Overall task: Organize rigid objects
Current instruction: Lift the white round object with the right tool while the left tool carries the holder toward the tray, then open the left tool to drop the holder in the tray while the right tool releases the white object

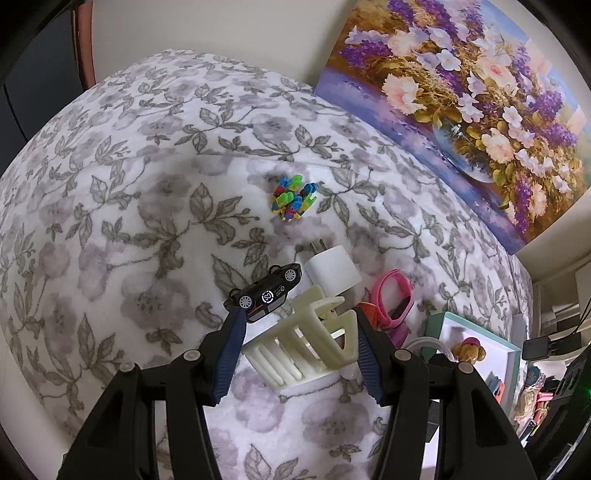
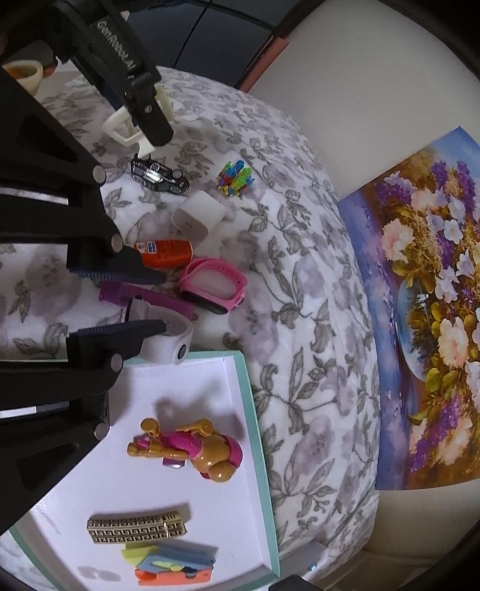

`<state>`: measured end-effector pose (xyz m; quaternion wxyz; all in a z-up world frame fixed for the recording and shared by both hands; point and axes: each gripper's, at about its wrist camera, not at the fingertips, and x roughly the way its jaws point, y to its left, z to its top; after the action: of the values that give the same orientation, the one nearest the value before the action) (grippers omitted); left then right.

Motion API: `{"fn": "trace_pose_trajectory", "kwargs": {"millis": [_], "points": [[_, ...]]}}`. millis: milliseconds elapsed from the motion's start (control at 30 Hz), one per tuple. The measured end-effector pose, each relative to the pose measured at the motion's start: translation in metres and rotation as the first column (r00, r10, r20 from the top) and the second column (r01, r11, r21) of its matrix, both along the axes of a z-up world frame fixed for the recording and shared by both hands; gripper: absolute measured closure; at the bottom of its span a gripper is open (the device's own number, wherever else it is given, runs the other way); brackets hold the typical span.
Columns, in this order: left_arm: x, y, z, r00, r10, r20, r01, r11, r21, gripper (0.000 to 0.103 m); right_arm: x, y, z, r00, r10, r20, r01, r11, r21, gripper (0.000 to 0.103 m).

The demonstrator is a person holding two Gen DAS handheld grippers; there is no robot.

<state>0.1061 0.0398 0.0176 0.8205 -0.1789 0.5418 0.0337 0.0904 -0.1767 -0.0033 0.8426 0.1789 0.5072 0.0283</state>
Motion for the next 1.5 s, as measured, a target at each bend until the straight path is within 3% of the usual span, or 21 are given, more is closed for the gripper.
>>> {"fn": "trace_pose_trajectory", "kwargs": {"millis": [67, 167, 300, 533, 567, 667, 733, 800, 967, 1267, 1500], "points": [[0.0, 0.0, -0.001, 1.0, 0.0, 0.0, 0.0, 1.0, 0.0, 0.045, 0.0, -0.002, 0.002, 1.0, -0.006, 0.005, 0.006, 1.0, 0.018, 0.069], [0.0, 0.0, -0.001, 1.0, 0.002, -0.002, -0.002, 1.0, -0.006, 0.045, -0.002, -0.004, 0.008, 0.999, -0.021, 0.025, 0.021, 1.0, 0.0, 0.051], [0.001, -0.001, -0.002, 1.0, 0.005, -0.006, -0.005, 1.0, -0.013, 0.045, -0.002, -0.01, 0.011, 0.998, -0.046, 0.037, 0.047, 0.999, -0.02, 0.05], [0.002, -0.002, -0.006, 1.0, 0.002, -0.018, -0.002, 1.0, -0.023, 0.045, 0.003, -0.015, -0.011, 0.997, -0.072, -0.023, 0.071, 0.996, -0.046, 0.05], [0.002, -0.002, -0.007, 1.0, 0.002, -0.021, -0.003, 1.0, -0.023, 0.045, 0.004, -0.015, -0.013, 0.997, -0.071, -0.03, 0.069, 0.997, -0.047, 0.051], [0.004, -0.003, -0.011, 0.999, -0.001, -0.033, 0.0, 1.0, -0.025, 0.045, 0.005, -0.011, -0.017, 0.998, -0.058, -0.038, 0.056, 0.997, -0.059, 0.069], [0.004, -0.005, -0.014, 0.999, -0.005, -0.04, 0.004, 1.0, -0.026, 0.045, 0.006, -0.009, -0.019, 0.998, -0.055, -0.042, 0.052, 0.996, -0.068, 0.072], [0.005, -0.006, -0.015, 0.999, -0.007, -0.044, 0.005, 1.0, -0.031, 0.045, 0.006, -0.009, -0.02, 0.997, -0.061, -0.047, 0.057, 0.995, -0.081, 0.082], [0.003, -0.008, -0.011, 0.999, -0.012, -0.036, 0.011, 1.0, -0.027, 0.045, 0.003, -0.012, -0.013, 0.997, -0.069, -0.029, 0.067, 0.995, -0.069, 0.085], [-0.003, -0.021, 0.009, 0.999, -0.036, 0.017, 0.037, 0.999, -0.012, 0.045, -0.008, -0.026, 0.03, 0.992, -0.096, 0.083, 0.1, 0.994, -0.042, 0.085], [-0.011, -0.073, 0.02, 0.987, -0.153, 0.052, 0.153, 0.988, 0.015, 0.045, -0.024, -0.08, 0.041, 0.97, -0.221, 0.098, 0.225, 0.974, -0.034, 0.085]]}}
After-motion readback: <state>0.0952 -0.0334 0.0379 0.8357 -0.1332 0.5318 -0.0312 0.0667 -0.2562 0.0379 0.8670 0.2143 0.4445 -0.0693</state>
